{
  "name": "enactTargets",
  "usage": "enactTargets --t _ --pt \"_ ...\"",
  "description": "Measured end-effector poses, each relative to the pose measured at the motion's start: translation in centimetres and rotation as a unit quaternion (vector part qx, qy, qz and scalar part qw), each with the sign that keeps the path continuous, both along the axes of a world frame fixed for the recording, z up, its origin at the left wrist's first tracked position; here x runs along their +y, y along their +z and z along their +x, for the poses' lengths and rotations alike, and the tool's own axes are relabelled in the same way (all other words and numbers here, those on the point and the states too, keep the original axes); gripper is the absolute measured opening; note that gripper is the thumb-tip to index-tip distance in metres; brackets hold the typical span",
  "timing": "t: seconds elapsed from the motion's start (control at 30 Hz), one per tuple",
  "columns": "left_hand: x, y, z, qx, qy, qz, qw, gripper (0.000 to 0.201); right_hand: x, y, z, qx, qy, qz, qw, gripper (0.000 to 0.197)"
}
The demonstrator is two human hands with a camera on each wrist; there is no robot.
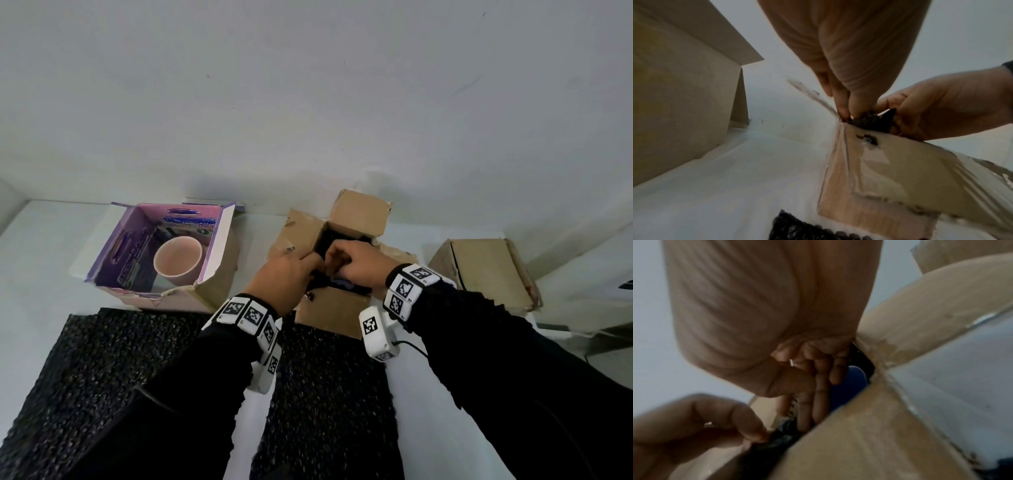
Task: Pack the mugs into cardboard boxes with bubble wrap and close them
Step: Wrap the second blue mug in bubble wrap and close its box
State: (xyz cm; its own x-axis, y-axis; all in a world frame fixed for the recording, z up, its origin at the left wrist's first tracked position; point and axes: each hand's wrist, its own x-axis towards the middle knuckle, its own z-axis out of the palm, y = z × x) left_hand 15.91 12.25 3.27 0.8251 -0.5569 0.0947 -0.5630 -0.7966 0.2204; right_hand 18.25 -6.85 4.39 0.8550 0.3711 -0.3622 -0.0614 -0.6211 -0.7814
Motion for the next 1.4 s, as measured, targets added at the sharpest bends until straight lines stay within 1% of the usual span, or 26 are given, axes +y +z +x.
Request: enactTargets --t 0.03,0.1,0.13,0.17,0.2,0.27,0.33,0.37,0.43,0.5,0.57,0.63,0.7,0.8,0.83,0.87,0.97,1.03,1.07,1.13,1.2,1.23,1.27,1.3,1.33,1.4 --pt "0.1 0.0 0.0 -0.042 0.017 0.014 0.999 0.014 0.2 0.4 0.1 0.038 -0.016 0.009 0.999 0.030" --pt "0.4 0.1 -0.4 -0.112 0.057 0.052 0.991 0.017 0.5 0.9 0.2 0.094 -0.052 0.024 0.994 0.017" --pt "0.5 0.2 -0.6 -0.123 0.071 0.052 0.989 0.019 0.5 1.2 0.1 0.108 -0.057 0.023 0.992 0.008" --pt "0.6 0.0 -0.8 -0.121 0.075 0.039 0.989 0.019 0.5 1.3 0.1 0.110 -0.050 0.009 0.993 0.008" --pt "0.7 -0.3 -0.8 -0.111 0.072 0.024 0.991 0.019 0.4 1.3 0.1 0.105 -0.036 -0.012 0.994 0.015" --pt "0.7 -1.0 -0.9 -0.082 0.050 -0.008 0.995 0.026 0.4 1.1 0.1 0.089 -0.008 -0.052 0.995 0.020" --pt "0.9 -1.7 -1.1 -0.049 0.018 -0.077 0.996 0.028 0.4 1.0 0.2 0.083 0.014 -0.076 0.994 0.023" --pt "1.0 -1.7 -1.3 -0.029 0.011 -0.108 0.994 0.027 0.4 0.9 0.2 0.085 0.024 -0.084 0.993 0.024" --pt "1.4 -1.5 -1.5 0.013 0.027 -0.146 0.989 0.024 0.5 0.9 0.2 0.089 0.016 -0.070 0.993 0.024" --pt "1.6 -1.0 -1.5 0.049 0.041 -0.160 0.985 0.027 0.4 0.7 0.2 0.058 -0.016 -0.053 0.997 0.021" --pt "1.6 -0.8 -1.5 0.058 0.049 -0.166 0.983 0.031 0.4 0.9 0.0 -0.005 -0.030 -0.077 0.997 0.022" --pt "1.5 -0.7 -1.6 0.054 0.051 -0.169 0.983 0.035 0.4 1.0 -0.3 -0.054 -0.001 -0.100 0.993 0.029" --pt "1.6 -0.9 -1.8 0.051 0.056 -0.164 0.983 0.038 0.7 1.0 -0.7 -0.087 0.053 -0.126 0.987 0.031" --pt "1.5 -1.2 -1.4 0.031 0.033 -0.144 0.989 0.028 0.9 0.1 -0.9 -0.127 0.120 -0.189 0.966 0.038" --pt "1.4 -1.3 -1.2 0.017 0.015 -0.125 0.992 0.022 0.9 0.1 -0.9 -0.134 0.139 -0.218 0.957 0.041" --pt "1.4 -1.4 -1.0 -0.002 -0.004 -0.100 0.995 0.021 0.7 0.1 -0.9 -0.136 0.159 -0.246 0.946 0.041" --pt "1.1 -1.3 -1.1 -0.058 -0.030 0.022 0.998 0.034 0.6 0.4 -1.2 -0.152 0.223 -0.326 0.906 0.034" --pt "0.7 -0.7 -1.3 -0.073 -0.033 0.091 0.993 0.038 0.8 0.2 -1.4 -0.167 0.238 -0.355 0.888 0.035" --pt "0.5 -0.5 -1.3 -0.071 -0.037 0.110 0.991 0.040 0.9 -0.1 -1.5 -0.168 0.239 -0.359 0.886 0.036" --pt "0.3 -0.1 -1.1 -0.075 -0.039 0.125 0.988 0.042 0.8 -0.5 -1.5 -0.150 0.235 -0.341 0.898 0.040" --pt "0.2 0.0 -0.7 -0.083 -0.039 0.128 0.987 0.043 0.4 -0.5 -1.4 -0.122 0.195 -0.274 0.934 0.038" --pt "0.3 0.1 -0.6 -0.085 -0.041 0.128 0.987 0.043 0.1 -0.3 -1.2 -0.117 0.151 -0.234 0.953 0.035" --pt "0.3 0.1 -0.5 -0.086 -0.044 0.129 0.987 0.043 -0.1 -0.2 -1.0 -0.125 0.105 -0.207 0.965 0.034" --pt "0.2 0.1 -0.5 -0.081 -0.043 0.131 0.987 0.043 -0.2 -0.1 -0.7 -0.147 0.075 -0.202 0.966 0.036" --pt "0.2 0.1 -0.4 -0.077 -0.040 0.131 0.988 0.043 -0.3 0.0 -0.3 -0.178 0.070 -0.216 0.957 0.042" --pt "0.3 0.0 -0.4 -0.071 -0.031 0.128 0.989 0.033 -0.4 -0.2 0.6 -0.222 0.111 -0.262 0.933 0.057"
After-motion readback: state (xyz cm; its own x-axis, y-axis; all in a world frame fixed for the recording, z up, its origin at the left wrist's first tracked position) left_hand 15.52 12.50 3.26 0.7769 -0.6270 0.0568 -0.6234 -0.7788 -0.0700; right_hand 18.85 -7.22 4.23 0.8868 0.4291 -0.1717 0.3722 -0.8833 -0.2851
